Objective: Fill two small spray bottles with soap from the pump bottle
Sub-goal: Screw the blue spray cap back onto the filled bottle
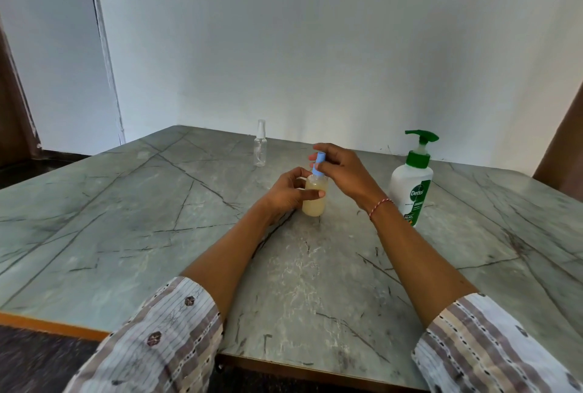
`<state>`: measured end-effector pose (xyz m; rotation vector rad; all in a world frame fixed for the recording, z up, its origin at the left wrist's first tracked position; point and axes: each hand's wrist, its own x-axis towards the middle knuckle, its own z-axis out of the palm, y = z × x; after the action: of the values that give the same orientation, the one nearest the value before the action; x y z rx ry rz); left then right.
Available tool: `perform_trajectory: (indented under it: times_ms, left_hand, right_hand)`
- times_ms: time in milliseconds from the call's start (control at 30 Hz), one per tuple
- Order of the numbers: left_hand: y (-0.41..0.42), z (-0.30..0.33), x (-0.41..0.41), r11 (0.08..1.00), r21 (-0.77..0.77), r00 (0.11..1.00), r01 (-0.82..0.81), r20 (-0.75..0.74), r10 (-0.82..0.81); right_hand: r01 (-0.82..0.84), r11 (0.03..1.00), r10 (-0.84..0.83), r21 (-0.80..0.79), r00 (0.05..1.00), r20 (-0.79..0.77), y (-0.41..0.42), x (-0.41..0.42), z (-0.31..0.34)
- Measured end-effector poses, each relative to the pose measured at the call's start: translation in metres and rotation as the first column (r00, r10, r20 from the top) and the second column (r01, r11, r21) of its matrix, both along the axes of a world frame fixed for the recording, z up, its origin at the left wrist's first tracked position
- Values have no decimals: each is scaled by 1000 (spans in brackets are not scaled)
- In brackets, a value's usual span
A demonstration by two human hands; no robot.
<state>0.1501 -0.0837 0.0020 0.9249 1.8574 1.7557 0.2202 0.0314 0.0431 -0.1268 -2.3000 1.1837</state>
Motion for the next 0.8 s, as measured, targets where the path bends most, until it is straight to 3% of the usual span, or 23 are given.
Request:
perform_trajectory:
  times_ms: [67, 133, 233, 267, 367, 433, 567, 667, 800]
  left_hand:
    - [0, 0, 0, 1000, 3, 1000, -1, 7, 1]
    - [0, 1, 1, 1000, 8, 1000, -6, 7, 5]
    - [2, 1, 2, 1000, -2, 1000, -9, -23, 9]
    - [1, 1, 2, 1000, -6, 999, -12, -30, 12]
    - [1, 0, 1, 1000, 20, 1000, -2, -3, 2]
    - [1, -1, 2, 999, 35, 1000, 8, 1, -8]
    - [0, 0, 3, 999, 44, 1000, 1, -10, 0]
    - [1, 0, 3, 1000, 22, 999, 1, -37, 0]
    - [2, -2, 2, 999, 44, 1000, 14, -2, -14]
  right_hand:
    - [-1, 1000, 1, -6, 1000, -25, 2, 3, 3]
    - [169, 973, -155, 160, 984, -92, -2, 2, 3]
    - [420, 801, -380, 427, 907, -179, -13, -3, 0]
    - [404, 814, -378, 419, 914, -148, -14, -4, 1]
    - [130, 980, -143, 153, 986, 81, -10, -1, 11]
    - [52, 987, -71, 150, 990, 123, -5, 5, 14]
    - [291, 911, -280, 292, 957, -80, -12, 4, 5]
    - [394, 875, -372, 280, 919, -131, -16, 2, 0]
    - [45, 993, -32, -108, 993, 115, -7, 7, 10]
